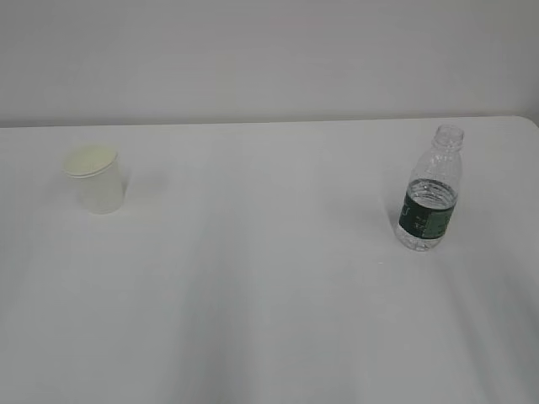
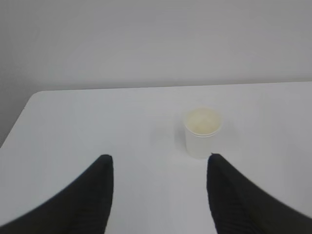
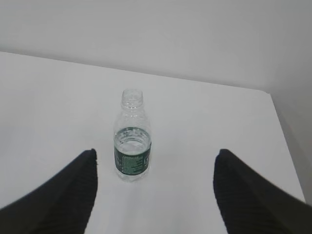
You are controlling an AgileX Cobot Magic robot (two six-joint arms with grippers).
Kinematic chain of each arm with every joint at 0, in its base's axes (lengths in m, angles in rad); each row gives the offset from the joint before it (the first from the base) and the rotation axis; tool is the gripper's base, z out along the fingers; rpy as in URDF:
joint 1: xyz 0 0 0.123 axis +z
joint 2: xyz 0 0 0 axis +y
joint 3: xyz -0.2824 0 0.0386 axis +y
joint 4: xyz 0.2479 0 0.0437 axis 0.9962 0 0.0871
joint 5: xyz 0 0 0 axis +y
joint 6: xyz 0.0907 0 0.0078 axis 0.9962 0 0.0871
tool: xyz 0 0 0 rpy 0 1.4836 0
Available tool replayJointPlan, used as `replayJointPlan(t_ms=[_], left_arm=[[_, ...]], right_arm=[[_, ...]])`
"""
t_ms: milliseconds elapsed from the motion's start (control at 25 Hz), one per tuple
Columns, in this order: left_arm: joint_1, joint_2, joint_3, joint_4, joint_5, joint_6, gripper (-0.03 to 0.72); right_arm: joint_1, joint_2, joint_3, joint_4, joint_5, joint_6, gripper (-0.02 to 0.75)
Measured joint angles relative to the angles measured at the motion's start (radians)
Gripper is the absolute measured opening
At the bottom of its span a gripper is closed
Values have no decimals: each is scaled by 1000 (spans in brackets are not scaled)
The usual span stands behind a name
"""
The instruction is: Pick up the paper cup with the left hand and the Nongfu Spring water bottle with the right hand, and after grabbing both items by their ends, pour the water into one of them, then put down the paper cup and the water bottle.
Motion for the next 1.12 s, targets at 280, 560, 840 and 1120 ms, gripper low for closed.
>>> replayJointPlan(t_ms=[280, 560, 840, 1120], left_arm=[[0, 89, 0, 0, -43, 0, 414], [0, 152, 0, 0, -80, 0, 410], [0, 196, 0, 0, -119, 0, 407], [0, 286, 0, 0, -154, 0, 407]], right_arm=[[0, 103, 0, 4, -122, -1, 555], [0, 227, 0, 4, -235, -1, 554], [0, 383, 0, 6, -346, 3, 554], [0, 505, 0, 10, -485, 33, 554]])
